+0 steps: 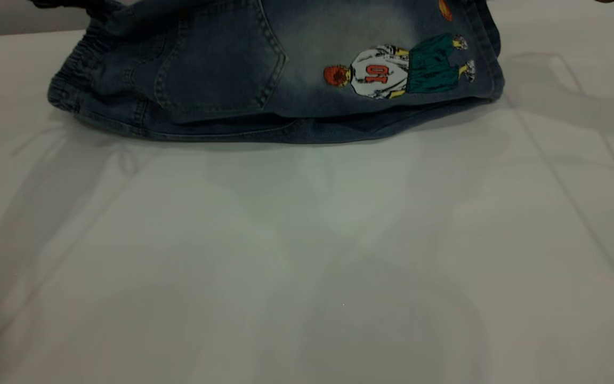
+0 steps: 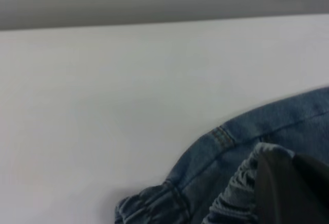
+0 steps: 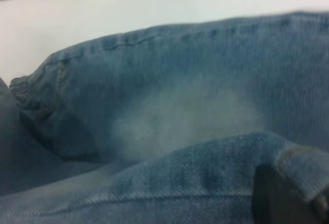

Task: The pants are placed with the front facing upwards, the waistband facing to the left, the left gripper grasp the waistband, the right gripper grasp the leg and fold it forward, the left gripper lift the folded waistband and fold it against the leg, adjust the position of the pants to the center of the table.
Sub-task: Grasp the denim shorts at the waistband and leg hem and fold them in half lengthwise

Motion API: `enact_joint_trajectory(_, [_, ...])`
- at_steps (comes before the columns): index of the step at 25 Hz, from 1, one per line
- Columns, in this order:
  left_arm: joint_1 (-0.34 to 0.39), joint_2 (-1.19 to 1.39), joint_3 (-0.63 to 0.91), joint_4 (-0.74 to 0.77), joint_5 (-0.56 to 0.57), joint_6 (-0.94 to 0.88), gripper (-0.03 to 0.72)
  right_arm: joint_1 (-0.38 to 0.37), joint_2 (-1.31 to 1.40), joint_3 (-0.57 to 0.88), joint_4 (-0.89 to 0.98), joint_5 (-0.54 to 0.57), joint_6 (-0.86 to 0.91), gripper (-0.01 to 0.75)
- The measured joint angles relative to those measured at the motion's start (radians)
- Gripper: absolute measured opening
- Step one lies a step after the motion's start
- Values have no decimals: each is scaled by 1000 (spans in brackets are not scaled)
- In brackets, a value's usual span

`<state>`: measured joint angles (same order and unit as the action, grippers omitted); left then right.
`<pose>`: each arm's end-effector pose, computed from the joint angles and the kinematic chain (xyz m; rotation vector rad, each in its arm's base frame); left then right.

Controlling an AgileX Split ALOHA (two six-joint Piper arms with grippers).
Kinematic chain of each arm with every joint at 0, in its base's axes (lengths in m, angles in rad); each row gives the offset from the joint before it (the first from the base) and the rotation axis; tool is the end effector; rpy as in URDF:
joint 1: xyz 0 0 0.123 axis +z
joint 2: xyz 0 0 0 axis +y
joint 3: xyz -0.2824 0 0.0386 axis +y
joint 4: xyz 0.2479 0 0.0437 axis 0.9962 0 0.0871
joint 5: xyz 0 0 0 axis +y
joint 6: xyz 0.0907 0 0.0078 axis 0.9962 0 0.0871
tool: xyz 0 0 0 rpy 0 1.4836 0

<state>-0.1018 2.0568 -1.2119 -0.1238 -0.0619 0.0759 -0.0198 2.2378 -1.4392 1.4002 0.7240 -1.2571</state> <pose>0.4309 -0.0433 0.1398 0.0573 2.2673 -0.0705 0.4553 0.0505 0.1217 -0.1942 2.3299 0.8889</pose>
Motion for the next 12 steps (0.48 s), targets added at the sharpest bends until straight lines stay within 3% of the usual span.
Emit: enact_joint_trajectory(12, [0,90,-47,4,-115,35,55,0,119,-135,12,-5,1,20])
